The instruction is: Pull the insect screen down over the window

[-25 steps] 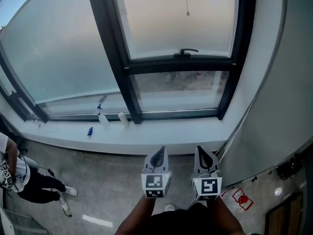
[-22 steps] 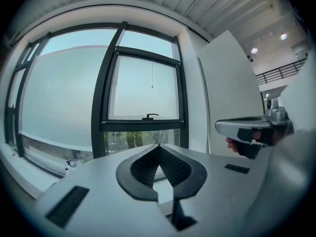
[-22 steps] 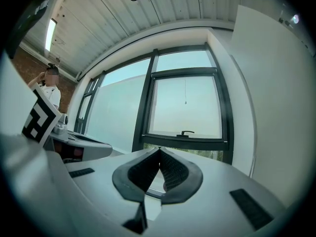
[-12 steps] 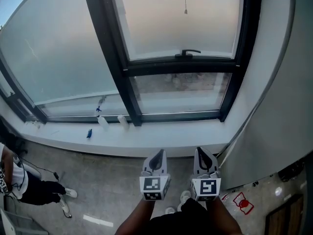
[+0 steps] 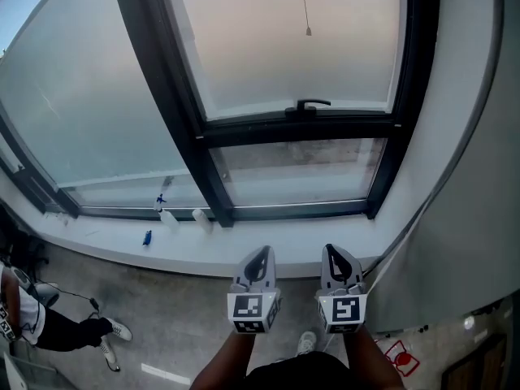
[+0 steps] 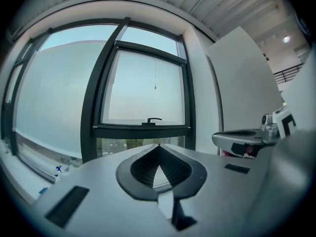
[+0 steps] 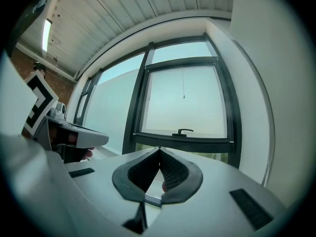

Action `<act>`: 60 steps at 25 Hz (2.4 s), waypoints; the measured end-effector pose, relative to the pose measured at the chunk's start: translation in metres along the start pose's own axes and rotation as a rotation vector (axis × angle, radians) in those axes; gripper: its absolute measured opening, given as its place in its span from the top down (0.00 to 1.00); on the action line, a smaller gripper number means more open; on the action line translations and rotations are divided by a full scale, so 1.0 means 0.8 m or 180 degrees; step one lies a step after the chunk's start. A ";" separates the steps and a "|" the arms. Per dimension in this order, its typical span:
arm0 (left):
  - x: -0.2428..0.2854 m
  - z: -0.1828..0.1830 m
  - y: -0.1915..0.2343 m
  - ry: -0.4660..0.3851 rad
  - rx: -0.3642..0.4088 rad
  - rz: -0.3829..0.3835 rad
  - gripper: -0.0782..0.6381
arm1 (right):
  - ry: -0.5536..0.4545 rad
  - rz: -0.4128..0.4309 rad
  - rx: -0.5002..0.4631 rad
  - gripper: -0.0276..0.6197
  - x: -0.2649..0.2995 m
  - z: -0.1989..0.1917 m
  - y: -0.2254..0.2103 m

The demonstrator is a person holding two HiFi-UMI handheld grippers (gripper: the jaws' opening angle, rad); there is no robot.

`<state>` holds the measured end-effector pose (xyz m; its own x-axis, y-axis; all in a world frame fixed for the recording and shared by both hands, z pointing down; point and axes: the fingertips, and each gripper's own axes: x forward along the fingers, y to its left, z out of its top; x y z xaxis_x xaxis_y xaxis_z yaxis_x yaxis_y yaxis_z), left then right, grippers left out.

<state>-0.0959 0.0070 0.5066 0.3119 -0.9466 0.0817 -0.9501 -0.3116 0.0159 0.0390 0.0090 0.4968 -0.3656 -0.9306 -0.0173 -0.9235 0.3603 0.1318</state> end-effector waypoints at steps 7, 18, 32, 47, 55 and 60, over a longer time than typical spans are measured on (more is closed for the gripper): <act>0.059 0.025 0.024 -0.0057 -0.0016 0.0051 0.89 | 0.0024 -0.0045 0.0147 0.95 0.045 0.000 -0.040; 0.107 0.026 0.028 0.0041 -0.0079 0.0209 0.89 | 0.0080 0.0113 0.0206 0.95 0.091 -0.002 -0.066; 0.173 0.046 0.036 -0.0103 -0.0076 0.0220 0.89 | 0.0146 0.0043 0.0323 0.95 0.153 -0.021 -0.096; 0.291 0.047 0.085 -0.0037 -0.0044 0.0035 0.89 | 0.0224 -0.0073 0.0186 0.95 0.276 -0.023 -0.118; 0.335 0.059 0.132 -0.0073 0.0001 0.0053 0.89 | 0.0265 -0.0188 0.0301 0.95 0.340 0.000 -0.113; 0.356 0.058 0.157 -0.0042 -0.0007 0.0032 0.89 | 0.0266 -0.0188 0.0328 0.95 0.374 -0.004 -0.108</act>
<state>-0.1259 -0.3052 0.4857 0.3024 -0.9507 0.0686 -0.9532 -0.3020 0.0175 0.0098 -0.3009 0.4837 -0.3032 -0.9510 0.0612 -0.9517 0.3054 0.0303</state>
